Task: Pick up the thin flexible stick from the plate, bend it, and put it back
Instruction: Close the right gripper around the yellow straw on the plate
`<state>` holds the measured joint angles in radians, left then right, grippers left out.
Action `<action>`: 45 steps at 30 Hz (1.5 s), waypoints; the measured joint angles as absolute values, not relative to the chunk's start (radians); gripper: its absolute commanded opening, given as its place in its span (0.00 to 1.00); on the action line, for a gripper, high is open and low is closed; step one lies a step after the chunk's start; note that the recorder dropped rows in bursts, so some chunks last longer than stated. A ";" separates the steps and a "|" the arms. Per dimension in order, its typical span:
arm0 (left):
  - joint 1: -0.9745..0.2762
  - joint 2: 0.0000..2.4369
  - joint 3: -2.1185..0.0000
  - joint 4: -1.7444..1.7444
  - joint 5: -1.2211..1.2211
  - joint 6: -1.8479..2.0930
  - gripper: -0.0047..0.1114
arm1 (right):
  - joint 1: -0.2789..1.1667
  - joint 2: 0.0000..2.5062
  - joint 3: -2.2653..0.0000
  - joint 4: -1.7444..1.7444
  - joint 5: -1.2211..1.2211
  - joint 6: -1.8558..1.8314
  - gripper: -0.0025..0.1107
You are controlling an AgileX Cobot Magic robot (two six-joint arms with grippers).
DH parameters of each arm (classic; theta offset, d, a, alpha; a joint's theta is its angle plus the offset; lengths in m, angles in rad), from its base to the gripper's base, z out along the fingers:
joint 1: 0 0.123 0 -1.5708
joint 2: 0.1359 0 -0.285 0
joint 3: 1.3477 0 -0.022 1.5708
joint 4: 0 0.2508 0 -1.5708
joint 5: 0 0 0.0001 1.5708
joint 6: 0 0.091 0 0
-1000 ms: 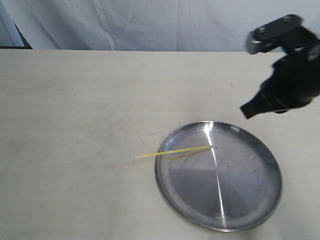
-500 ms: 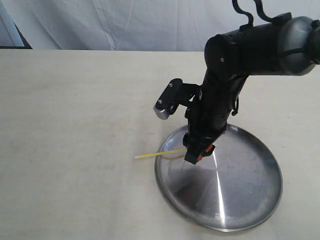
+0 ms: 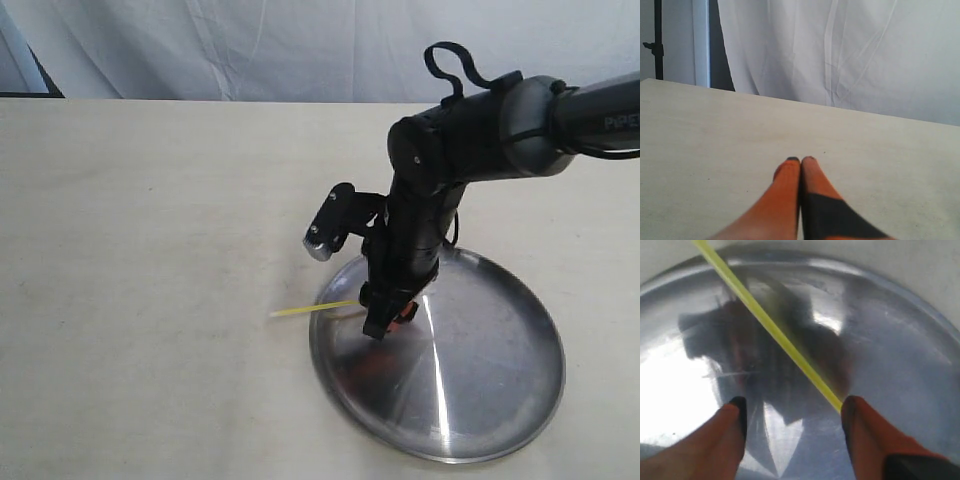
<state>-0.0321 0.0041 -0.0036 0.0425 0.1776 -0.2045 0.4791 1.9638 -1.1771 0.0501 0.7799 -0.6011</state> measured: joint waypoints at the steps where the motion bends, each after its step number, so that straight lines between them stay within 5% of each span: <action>1: -0.032 0.004 -0.004 0.042 0.178 -0.204 0.04 | 0.479 1.971 -1.177 0.041 0.770 -0.591 0.46; 6: -0.032 0.004 -0.004 0.042 0.178 -0.204 0.04 | 0.479 2.011 -1.181 0.009 0.757 -0.534 0.04; 7: -0.032 0.004 -0.004 0.042 0.178 -0.204 0.04 | 0.479 2.013 -1.185 0.000 0.765 -0.530 0.02; 26: -0.032 0.004 -0.004 0.042 0.178 -0.204 0.04 | 0.481 1.932 -1.184 0.066 0.889 -0.279 0.01; 30: -0.032 0.004 -0.004 0.042 0.178 -0.204 0.04 | 0.481 1.857 -1.184 0.123 0.838 -0.518 0.02; 33: -0.032 0.004 -0.004 0.042 0.178 -0.204 0.04 | 0.481 1.830 -1.184 0.132 0.790 -0.664 0.08; 40: -0.032 0.004 -0.004 0.042 0.178 -0.204 0.04 | 0.481 1.843 -1.157 0.157 0.788 -0.840 0.53; 45: -0.032 0.004 -0.004 0.042 0.178 -0.204 0.04 | 0.481 1.846 -1.106 0.147 0.741 -0.860 0.54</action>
<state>-0.0321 0.0041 -0.0036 0.0425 0.1776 -0.2045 0.4809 1.8464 -1.1064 0.1466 0.7414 -0.8601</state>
